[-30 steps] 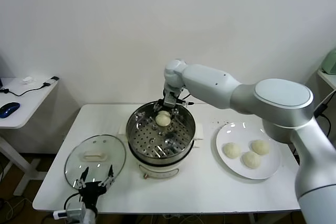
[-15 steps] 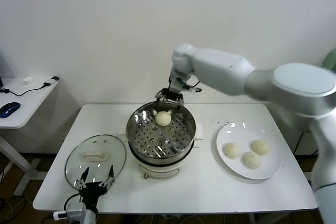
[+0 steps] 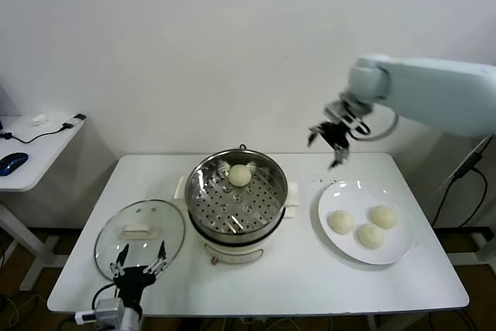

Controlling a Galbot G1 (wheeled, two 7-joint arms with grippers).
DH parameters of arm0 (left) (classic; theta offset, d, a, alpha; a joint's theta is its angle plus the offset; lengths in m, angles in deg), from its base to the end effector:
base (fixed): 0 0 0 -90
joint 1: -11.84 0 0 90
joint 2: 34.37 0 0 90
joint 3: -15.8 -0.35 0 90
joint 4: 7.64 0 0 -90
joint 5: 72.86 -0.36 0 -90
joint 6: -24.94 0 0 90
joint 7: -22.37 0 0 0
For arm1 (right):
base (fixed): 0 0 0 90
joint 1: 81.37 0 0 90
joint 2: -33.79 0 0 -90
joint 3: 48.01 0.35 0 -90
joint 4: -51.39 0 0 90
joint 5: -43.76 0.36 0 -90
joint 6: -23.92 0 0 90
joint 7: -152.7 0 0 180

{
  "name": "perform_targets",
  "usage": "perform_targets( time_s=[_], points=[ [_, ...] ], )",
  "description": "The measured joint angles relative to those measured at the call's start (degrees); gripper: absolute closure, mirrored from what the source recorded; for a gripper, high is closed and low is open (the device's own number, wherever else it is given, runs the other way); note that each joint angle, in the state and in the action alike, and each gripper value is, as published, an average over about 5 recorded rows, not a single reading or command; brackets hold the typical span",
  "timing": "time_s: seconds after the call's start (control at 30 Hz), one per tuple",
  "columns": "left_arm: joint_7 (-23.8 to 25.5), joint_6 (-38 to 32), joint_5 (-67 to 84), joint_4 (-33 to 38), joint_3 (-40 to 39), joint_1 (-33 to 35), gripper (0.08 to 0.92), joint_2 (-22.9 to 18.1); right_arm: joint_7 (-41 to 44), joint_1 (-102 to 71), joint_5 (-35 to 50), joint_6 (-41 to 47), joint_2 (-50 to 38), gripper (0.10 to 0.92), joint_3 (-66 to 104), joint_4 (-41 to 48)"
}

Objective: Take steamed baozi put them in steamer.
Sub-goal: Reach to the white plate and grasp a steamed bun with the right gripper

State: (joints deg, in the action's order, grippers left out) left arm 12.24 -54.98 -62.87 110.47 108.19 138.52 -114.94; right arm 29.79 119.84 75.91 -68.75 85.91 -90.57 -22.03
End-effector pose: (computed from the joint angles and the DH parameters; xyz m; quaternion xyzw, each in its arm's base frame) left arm 0.1494 0.0426 -0.3305 0.0667 -0.9845 -0.0098 0.1618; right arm 0.5630 -0.0774 -0.0318 0.5845 -0.4661 0.5919 0.3013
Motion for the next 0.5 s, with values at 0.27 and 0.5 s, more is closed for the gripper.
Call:
perform_targets(
  time_s=[0.27,0.5],
  points=[
    [-0.16,-0.39,-0.15,-0.04,0.35,0.59,0.177,-0.23,-5.06,-4.74,2.40,12.40,-6.02,0.203,-1.46,-4.62],
    [-0.17,-0.76,-0.48,-0.37,0.18,1.17,0.177,-0.81,-6.97,-12.89,0.68,17.14,-7.15,0.203,2.71,-2.13]
  ],
)
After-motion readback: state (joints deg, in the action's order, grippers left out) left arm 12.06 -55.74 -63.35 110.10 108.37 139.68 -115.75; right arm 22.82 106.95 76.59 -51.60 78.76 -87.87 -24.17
